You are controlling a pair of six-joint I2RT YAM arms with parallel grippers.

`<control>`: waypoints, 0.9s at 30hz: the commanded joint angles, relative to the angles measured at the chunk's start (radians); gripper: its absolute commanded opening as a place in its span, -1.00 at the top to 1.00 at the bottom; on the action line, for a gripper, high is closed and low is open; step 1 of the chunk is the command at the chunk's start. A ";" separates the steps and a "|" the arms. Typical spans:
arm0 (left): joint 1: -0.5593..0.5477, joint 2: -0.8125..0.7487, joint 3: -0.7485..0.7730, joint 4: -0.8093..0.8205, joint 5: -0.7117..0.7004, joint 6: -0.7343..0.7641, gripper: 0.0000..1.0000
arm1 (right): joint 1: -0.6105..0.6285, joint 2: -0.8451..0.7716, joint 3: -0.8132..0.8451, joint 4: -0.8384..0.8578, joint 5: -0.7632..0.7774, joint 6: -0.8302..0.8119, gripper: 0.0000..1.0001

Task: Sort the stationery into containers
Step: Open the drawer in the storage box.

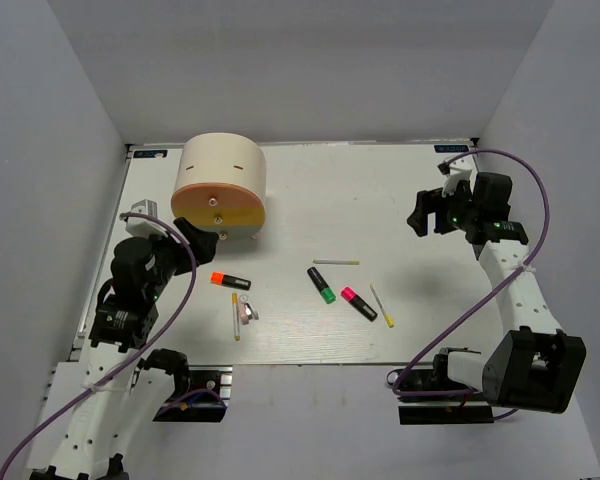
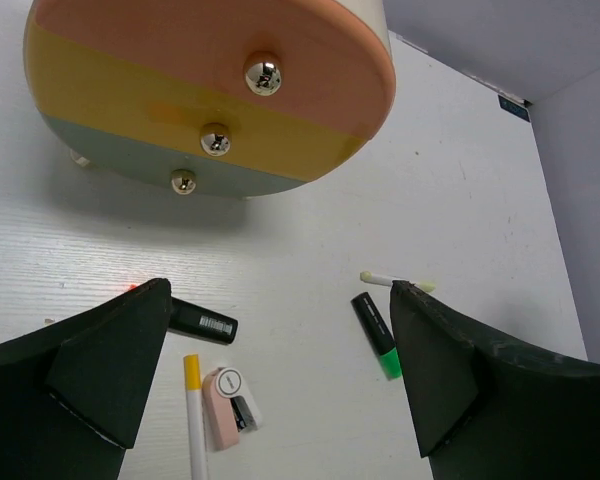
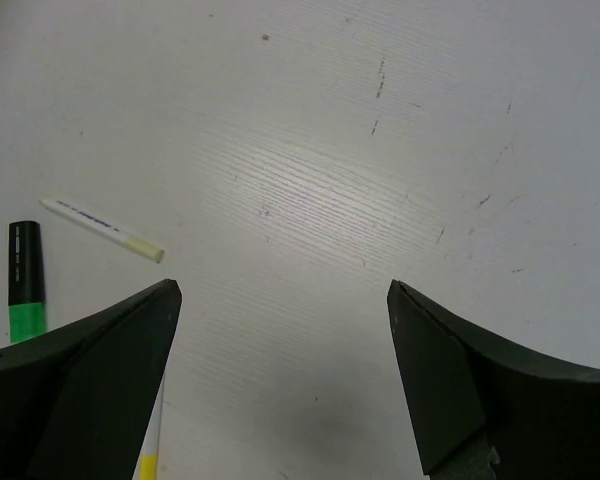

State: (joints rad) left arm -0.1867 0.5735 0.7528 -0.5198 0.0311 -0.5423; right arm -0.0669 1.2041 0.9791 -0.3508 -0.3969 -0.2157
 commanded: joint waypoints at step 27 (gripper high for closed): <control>0.004 0.156 -0.012 0.121 -0.014 -0.150 -0.51 | 0.003 0.057 0.121 -0.442 -0.172 -0.455 -0.05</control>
State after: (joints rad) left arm -0.1867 0.6815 0.7261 -0.4530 0.0143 -0.6807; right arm -0.0631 1.2297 1.0912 -0.7197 -0.4885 -0.6590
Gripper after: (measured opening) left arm 0.744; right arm 0.729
